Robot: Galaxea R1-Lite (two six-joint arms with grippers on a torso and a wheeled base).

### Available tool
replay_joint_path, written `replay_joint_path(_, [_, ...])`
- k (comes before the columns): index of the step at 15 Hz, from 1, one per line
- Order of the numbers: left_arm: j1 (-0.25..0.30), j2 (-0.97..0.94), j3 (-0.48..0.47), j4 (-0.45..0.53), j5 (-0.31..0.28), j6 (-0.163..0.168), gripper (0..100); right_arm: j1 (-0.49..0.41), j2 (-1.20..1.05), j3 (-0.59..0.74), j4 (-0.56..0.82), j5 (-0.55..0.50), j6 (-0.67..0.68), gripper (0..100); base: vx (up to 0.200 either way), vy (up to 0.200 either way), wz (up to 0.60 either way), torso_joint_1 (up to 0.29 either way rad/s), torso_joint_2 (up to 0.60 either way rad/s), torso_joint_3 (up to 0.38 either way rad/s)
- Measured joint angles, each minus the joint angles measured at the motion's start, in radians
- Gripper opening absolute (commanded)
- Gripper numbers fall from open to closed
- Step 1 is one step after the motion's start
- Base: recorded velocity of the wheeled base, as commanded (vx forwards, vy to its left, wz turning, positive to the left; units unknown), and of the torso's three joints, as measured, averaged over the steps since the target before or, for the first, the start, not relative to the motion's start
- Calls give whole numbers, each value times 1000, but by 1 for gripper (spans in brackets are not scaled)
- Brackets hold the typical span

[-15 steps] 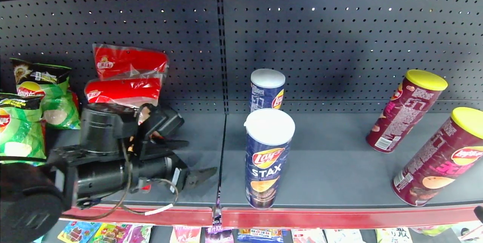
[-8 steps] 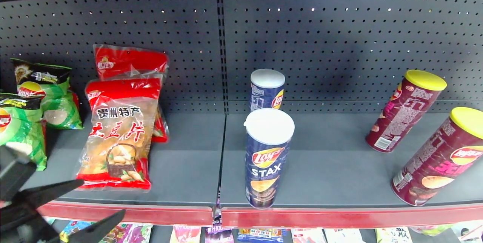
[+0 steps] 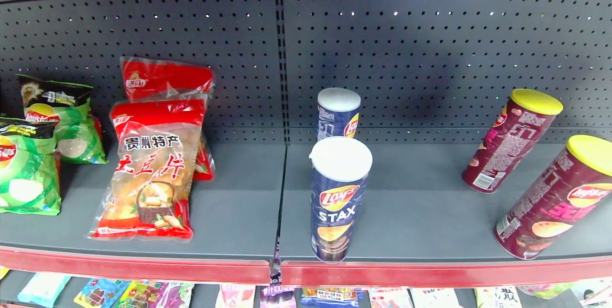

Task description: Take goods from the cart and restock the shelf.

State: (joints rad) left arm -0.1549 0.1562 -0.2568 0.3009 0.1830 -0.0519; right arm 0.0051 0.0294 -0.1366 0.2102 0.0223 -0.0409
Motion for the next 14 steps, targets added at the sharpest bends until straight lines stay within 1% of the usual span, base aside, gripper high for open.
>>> replay_joint_path(1, [6, -23, 80, -157, -14, 14, 100, -1, -11, 8, -1, -4, 16, 100, 0, 0, 0, 0, 0, 0])
replay_joint_path(2, [6, -37, 152, -293, -35, 25, 100, -2, -18, 12, -5, -17, 27, 100, 0, 0, 0, 0, 0, 0])
replay_joint_path(3, [6, -47, 203, -351, -60, 32, 100, -2, -22, 18, -10, -36, 34, 100, 0, 0, 0, 0, 0, 0])
replay_joint_path(4, [3, -55, 230, -349, -49, 37, 100, -2, -25, 30, -54, -47, 35, 100, 0, 0, 0, 0, 0, 0])
replay_joint_path(5, [1, -59, 240, -344, 9, 41, 100, -2, -26, 54, -154, -66, 35, 100, 0, 0, 0, 0, 0, 0])
replay_joint_path(6, [3, -59, 245, -338, 95, 44, 100, -3, -27, 81, -210, -97, 32, 100, 0, 0, 0, 0, 0, 0])
replay_joint_path(7, [20, -52, 248, -336, 140, 46, 100, -3, -27, 98, -216, -116, 26, 100, 0, 0, 0, 0, 0, 0])
replay_joint_path(8, [53, -42, 250, -334, 158, 46, 100, -5, -26, 107, -221, -119, 19, 100, 0, 0, 0, 0, 0, 0])
replay_joint_path(10, [154, -13, 250, -334, 163, 46, 100, -6, -22, 114, -220, -112, 14, 100, 0, 0, 0, 0, 0, 0])
replay_joint_path(11, [196, -1, 250, -334, 157, 45, 100, -5, -23, 114, -220, -94, 16, 100, 0, 0, 0, 0, 0, 0])
replay_joint_path(12, [209, 0, 251, -334, 136, 43, 100, -3, -24, 118, -221, -50, 17, 100, 0, 0, 0, 0, 0, 0])
replay_joint_path(13, [206, -20, 251, -335, 78, 42, 100, -3, -26, 127, -216, -7, 17, 100, 0, 0, 0, 0, 0, 0])
replay_joint_path(14, [193, -49, 252, -337, -18, 34, 100, -1, -26, 131, -216, 3, 22, 100, 0, 0, 0, 0, 0, 0])
